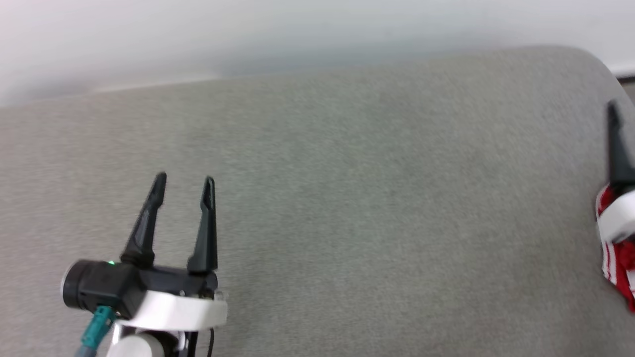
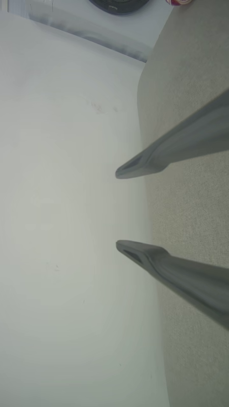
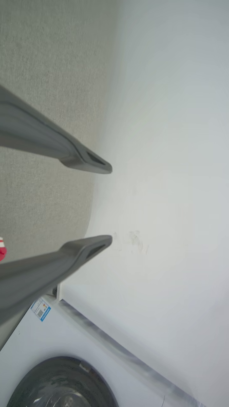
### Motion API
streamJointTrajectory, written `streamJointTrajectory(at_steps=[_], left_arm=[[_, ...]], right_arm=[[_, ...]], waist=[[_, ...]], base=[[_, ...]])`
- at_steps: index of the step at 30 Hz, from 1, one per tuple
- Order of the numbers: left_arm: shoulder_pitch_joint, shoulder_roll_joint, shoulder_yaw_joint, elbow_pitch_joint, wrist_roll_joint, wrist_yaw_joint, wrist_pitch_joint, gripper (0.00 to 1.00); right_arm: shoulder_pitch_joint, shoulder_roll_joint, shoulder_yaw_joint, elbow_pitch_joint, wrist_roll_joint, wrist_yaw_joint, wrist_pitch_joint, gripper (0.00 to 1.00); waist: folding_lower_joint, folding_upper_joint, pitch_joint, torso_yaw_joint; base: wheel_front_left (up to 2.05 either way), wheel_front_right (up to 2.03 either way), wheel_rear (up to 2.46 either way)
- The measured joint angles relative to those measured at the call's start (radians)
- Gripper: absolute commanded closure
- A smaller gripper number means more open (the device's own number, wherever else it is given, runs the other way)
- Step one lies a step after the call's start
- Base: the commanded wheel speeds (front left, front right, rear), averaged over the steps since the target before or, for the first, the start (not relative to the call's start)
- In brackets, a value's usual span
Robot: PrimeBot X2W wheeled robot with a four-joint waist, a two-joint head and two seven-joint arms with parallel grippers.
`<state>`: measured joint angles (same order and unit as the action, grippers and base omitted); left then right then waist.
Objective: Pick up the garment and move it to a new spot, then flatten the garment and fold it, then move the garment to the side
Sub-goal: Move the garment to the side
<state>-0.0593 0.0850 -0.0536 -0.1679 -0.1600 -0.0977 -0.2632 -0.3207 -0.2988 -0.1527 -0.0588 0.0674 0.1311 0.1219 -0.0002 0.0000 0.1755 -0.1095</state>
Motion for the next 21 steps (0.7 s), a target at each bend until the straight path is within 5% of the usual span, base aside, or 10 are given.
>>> streamJointTrajectory(at_steps=[8,21], left_arm=[[0.074,-0.014,0.018,0.042,0.007,-0.014,0.000,0.00],[0.117,-0.029,0.053,0.121,-0.021,-0.026,0.000,0.00]], right_arm=[[0.180,0.158,0.023,-0.044,0.031,0.000,-0.131,0.00],[0.279,0.228,0.083,0.088,0.090,0.000,-0.275,0.00]], waist=[[0.0000,0.0000,-0.084,0.094],[0.0001,0.0000,-0.124,0.159]], base=[[0.00,0.00,0.00],[0.00,0.00,0.00]])
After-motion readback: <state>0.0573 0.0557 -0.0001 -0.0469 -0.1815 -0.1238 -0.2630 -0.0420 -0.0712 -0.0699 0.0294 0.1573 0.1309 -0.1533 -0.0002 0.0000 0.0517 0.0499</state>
